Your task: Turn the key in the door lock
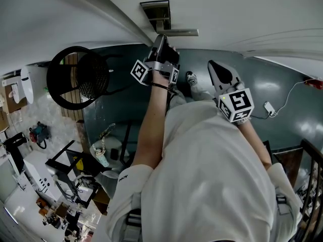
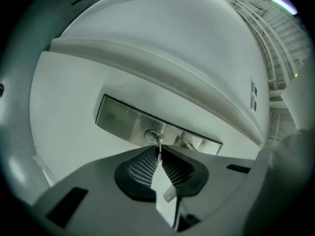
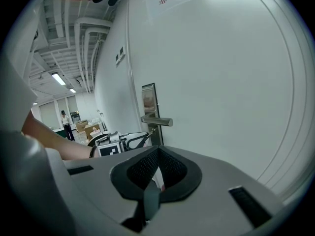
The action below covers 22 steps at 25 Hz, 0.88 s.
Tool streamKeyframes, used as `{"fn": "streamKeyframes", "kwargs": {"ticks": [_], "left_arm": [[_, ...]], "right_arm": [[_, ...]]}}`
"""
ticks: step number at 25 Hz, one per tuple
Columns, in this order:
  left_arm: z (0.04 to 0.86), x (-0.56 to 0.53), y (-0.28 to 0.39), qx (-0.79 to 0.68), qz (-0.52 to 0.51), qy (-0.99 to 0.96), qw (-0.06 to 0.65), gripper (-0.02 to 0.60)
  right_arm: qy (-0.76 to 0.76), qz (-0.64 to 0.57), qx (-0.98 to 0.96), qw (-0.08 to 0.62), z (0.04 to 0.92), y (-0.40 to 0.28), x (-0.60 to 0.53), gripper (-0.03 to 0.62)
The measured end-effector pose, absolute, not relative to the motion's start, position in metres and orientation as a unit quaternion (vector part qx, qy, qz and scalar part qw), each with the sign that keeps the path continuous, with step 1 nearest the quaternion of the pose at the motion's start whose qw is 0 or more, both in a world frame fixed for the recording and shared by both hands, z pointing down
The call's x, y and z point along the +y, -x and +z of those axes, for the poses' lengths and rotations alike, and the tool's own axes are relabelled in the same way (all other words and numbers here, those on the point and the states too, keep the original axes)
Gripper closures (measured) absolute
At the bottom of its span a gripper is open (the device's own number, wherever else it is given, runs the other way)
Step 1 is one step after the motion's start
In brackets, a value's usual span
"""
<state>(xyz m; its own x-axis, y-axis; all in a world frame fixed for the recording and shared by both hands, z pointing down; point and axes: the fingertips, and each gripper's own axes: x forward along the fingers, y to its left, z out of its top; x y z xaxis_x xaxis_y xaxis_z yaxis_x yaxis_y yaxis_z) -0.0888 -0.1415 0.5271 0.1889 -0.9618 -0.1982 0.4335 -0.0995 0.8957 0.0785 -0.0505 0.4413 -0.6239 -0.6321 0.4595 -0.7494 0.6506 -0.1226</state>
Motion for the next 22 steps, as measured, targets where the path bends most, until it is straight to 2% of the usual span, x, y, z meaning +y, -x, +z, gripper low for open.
{"fn": "streamKeyframes", "kwargs": {"ticks": [4,5,7,14,18,22], "left_arm": [[0.522,-0.138,0.090,-0.308,-0.536,-0.513,0.597,0.539],[0.519,-0.136,0.091,-0.310,-0.531,-0.522,0.591,0.502],[0.517,-0.130,0.090,-0.317,-0.520,-0.537,0.584,0.467],[0.514,-0.113,0.087,-0.377,-0.410,-0.628,0.544,0.462],[0.522,-0.104,0.087,-0.443,-0.255,-0.716,0.476,0.461],[0.520,-0.101,0.082,-0.491,-0.081,-0.790,0.358,0.462]], "right_arm": [[-0.388,0.153,-0.888,0.193,0.441,-0.079,-0.050,0.602],[-0.388,0.153,-0.888,0.192,0.441,-0.079,-0.050,0.602],[-0.387,0.154,-0.888,0.192,0.441,-0.079,-0.050,0.602],[-0.378,0.154,-0.893,0.191,0.443,-0.072,-0.048,0.602],[-0.376,0.153,-0.894,0.190,0.444,-0.070,-0.044,0.602],[-0.376,0.154,-0.894,0.189,0.443,-0.069,-0.045,0.602]]}}
